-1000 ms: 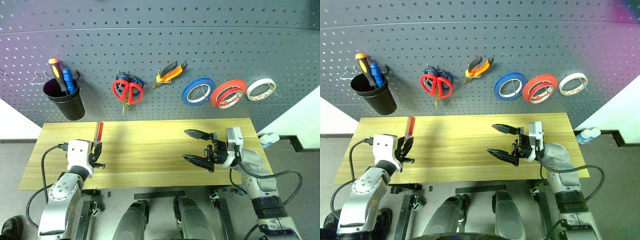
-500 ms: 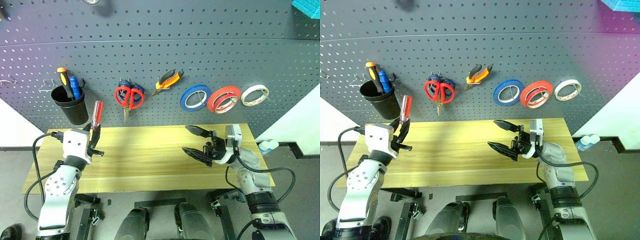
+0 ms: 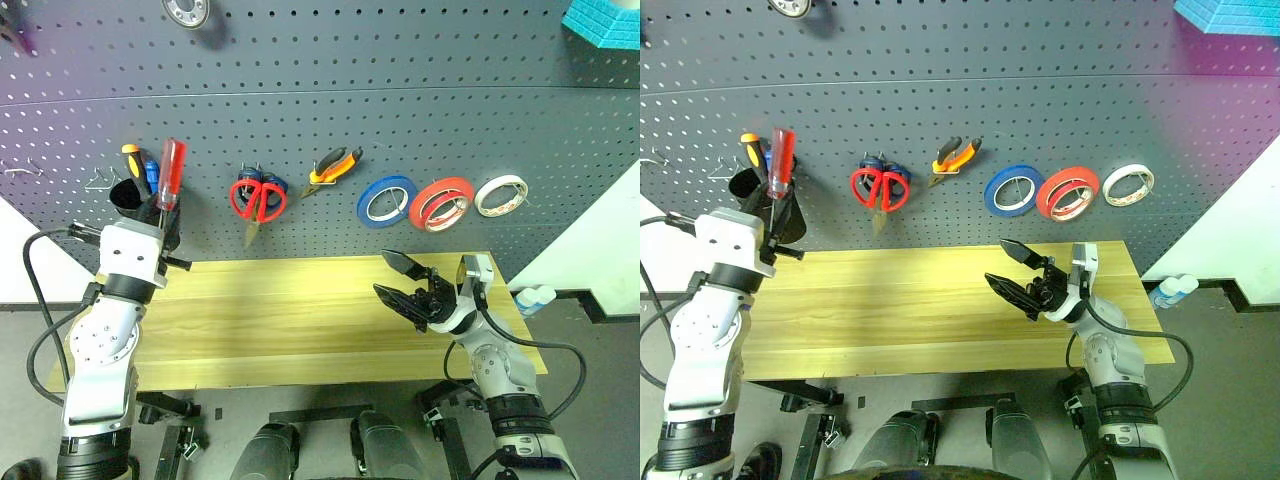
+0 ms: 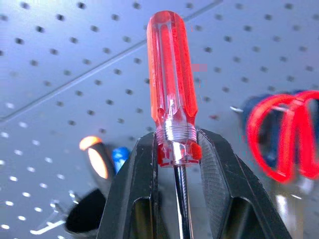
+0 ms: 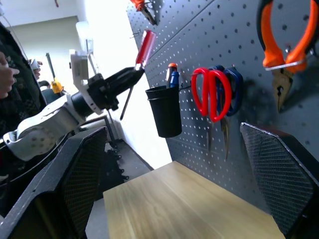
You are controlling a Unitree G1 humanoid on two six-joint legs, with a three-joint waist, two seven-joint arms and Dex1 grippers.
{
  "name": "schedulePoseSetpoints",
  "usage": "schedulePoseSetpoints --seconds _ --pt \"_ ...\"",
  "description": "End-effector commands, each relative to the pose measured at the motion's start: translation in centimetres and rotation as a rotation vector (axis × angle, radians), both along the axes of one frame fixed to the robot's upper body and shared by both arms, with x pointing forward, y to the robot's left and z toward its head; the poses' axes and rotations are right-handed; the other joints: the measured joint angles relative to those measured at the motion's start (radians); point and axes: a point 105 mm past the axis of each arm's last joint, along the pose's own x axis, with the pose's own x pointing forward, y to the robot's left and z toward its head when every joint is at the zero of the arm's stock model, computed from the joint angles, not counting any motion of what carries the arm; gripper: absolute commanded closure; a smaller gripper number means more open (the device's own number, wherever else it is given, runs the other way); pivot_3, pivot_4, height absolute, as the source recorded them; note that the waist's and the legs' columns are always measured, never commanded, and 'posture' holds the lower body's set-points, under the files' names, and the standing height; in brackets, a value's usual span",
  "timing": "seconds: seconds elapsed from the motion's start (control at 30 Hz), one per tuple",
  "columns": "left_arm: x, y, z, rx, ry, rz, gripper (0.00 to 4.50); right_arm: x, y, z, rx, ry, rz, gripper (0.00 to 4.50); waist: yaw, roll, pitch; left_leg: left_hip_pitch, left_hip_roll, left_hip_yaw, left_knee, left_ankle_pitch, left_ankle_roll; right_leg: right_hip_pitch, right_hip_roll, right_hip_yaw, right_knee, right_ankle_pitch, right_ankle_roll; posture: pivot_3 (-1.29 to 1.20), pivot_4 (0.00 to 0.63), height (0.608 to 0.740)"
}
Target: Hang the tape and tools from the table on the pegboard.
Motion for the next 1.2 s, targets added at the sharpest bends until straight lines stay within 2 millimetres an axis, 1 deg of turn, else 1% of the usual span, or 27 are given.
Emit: schedulePoseSetpoints --seconds 0.03,0.1,0.2,0.33,0.4,0.63,0.73,0.87,0.97,1.03,1.1,1.2 --pt "-0.2 1.4 3.9 0.039 -0.127 0.050 3.69 -0.1 -0.3 1.4 0.070 -0.032 -0.024 0.00 0.000 0.000 0.000 0.000 0.000 0.000 0.000 0.000 0.000 0.000 0.000 0.000 0.000 0.000 0.000 -0.06 0.093 0.740" --pt "0.0 1.5 5.2 0.043 -0.151 0.052 3.69 -0.2 -0.1 1.8 0.087 -0.040 -0.020 0.00 0.000 0.000 0.000 0.000 0.000 0.000 0.000 0.000 0.000 0.000 0.000 0.000 0.000 0.000 0.000 -0.06 0.099 0.740" --pt "0.2 1.5 6.5 0.041 -0.175 0.054 3.69 -0.6 0.7 2.5 0.088 -0.074 -0.001 0.00 0.000 0.000 0.000 0.000 0.000 0.000 0.000 0.000 0.000 0.000 0.000 0.000 0.000 0.000 0.000 -0.07 0.102 0.740" --pt "0.3 1.6 7.4 0.054 -0.192 0.056 3.69 -1.1 1.7 3.0 0.078 -0.106 0.032 0.00 -0.003 0.000 0.000 0.000 0.000 0.000 0.000 0.000 0.000 0.000 0.000 0.000 0.000 0.000 0.000 -0.07 0.106 0.740" --pt "0.5 2.3 8.0 0.052 -0.199 0.074 3.69 -1.4 2.5 3.5 0.055 -0.143 0.062 0.00 -0.002 0.000 0.000 0.000 0.000 0.000 0.000 0.000 0.000 -0.001 0.000 0.000 0.001 0.000 0.000 -0.08 0.107 0.740" --pt "0.9 4.1 8.8 0.056 -0.206 0.129 3.69 -1.9 3.7 4.4 0.010 -0.201 0.147 0.00 -0.002 0.000 0.000 0.000 0.000 0.000 0.001 0.000 0.000 -0.001 0.000 0.000 0.001 0.000 0.000 -0.07 0.107 0.740" --pt "0.8 4.7 9.2 0.052 -0.219 0.152 3.69 -1.6 3.5 4.6 0.019 -0.192 0.139 0.00 -0.002 0.000 0.000 0.000 0.000 0.000 0.001 0.000 0.000 -0.001 0.000 0.000 0.001 0.000 0.000 -0.07 0.108 0.740" --pt "0.8 4.4 9.6 0.054 -0.240 0.132 3.69 -1.4 3.2 4.0 0.008 -0.174 0.122 0.00 0.000 0.000 0.000 0.000 0.000 0.000 0.001 0.000 0.000 -0.001 0.000 0.000 0.001 0.000 0.000 -0.06 0.113 0.740" --pt "1.6 3.7 10.0 0.028 -0.253 0.084 3.69 -1.4 3.4 3.8 -0.007 -0.169 0.123 0.00 0.001 0.000 0.000 0.000 0.000 -0.001 0.001 0.000 0.000 -0.001 0.000 0.000 0.001 0.000 0.000 -0.06 0.118 0.740" --pt "2.2 3.6 10.1 0.021 -0.259 0.072 3.69 -1.3 3.4 3.9 0.000 -0.164 0.118 0.00 0.000 0.000 0.000 0.000 0.000 -0.001 0.001 0.000 0.000 -0.001 0.000 0.000 0.001 0.000 0.000 -0.07 0.121 0.740" --pt "2.4 3.6 10.0 0.000 -0.266 0.046 3.69 -1.3 3.4 3.8 -0.011 -0.167 0.117 0.00 0.000 0.000 0.000 0.000 0.000 0.000 0.001 0.000 0.000 -0.001 0.000 0.000 0.001 0.000 0.000 -0.07 0.124 0.740" --pt "2.9 4.4 9.4 -0.004 -0.253 0.038 3.69 -1.3 3.0 3.8 -0.014 -0.153 0.099 0.00 -0.005 0.000 0.000 -0.001 0.000 0.000 0.000 0.000 0.000 -0.002 0.000 0.000 0.001 0.000 0.000 -0.07 0.133 0.740"
